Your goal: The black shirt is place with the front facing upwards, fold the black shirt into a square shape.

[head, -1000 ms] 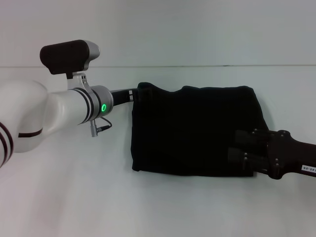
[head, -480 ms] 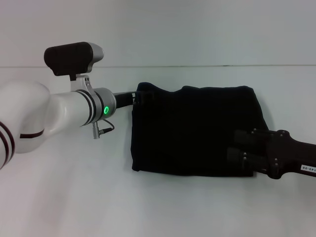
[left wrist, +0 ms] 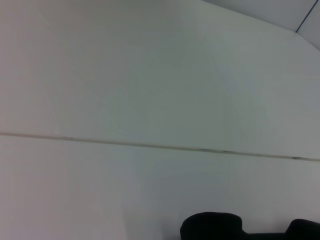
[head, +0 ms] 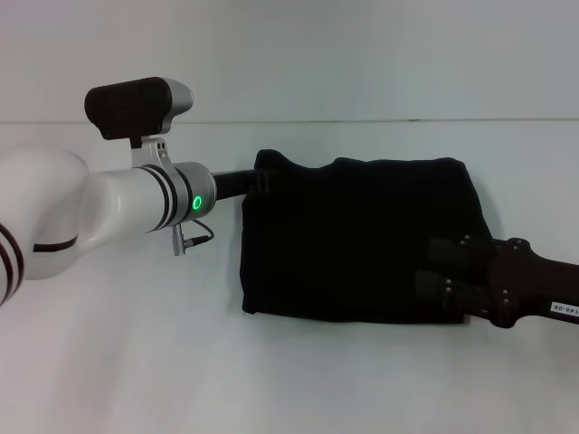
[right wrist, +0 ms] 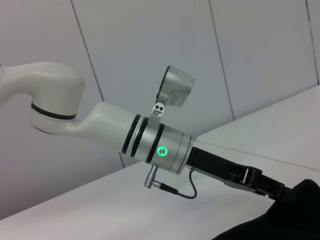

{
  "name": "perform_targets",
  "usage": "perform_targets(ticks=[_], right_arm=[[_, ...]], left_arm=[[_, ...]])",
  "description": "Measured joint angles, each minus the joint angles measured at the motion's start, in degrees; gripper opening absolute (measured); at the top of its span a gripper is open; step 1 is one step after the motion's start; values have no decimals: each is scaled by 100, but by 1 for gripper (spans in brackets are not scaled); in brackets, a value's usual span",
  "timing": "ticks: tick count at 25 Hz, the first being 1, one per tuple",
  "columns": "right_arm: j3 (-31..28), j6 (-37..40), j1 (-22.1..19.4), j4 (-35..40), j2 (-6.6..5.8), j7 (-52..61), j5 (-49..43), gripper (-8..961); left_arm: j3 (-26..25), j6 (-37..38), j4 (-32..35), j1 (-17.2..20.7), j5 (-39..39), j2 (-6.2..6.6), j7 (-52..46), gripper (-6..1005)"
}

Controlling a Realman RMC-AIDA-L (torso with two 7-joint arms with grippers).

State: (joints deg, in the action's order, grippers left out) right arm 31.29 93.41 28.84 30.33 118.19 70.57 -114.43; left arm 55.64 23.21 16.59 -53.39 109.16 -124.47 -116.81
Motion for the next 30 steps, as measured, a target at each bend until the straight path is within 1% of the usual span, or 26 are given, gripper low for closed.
perform_targets(ticks=[3,4,10,15,19,22,27,30], right_arm=[[0,-6,5,0,1,0,0,597],[0,-7,5,0,1,0,0,596],[0,-8,8,-1,1,0,0,596],[0,-8,8,-9,1,0,0,596],[0,-8,7,-12,1,0,0,596],[0,-8,8,-19,1,0,0,597],[0,-8,8,-12,28,0,0,597],[0,-8,23,-8,38,0,0,597]], left_arm=[[0,12,1,1,0,1,7,568],[0,21,2,2,0,3,49,326],[-17,26,11,4,-42,-9,125,120],[-32,46,3,13,-286,-3,127,29],[-71,117,8,92,-578,7,117,29],[-72,217,32,209,-1009,33,131,29],[-94,327,99,352,-1310,43,132,28],[-209,418,133,453,-1532,49,134,28]])
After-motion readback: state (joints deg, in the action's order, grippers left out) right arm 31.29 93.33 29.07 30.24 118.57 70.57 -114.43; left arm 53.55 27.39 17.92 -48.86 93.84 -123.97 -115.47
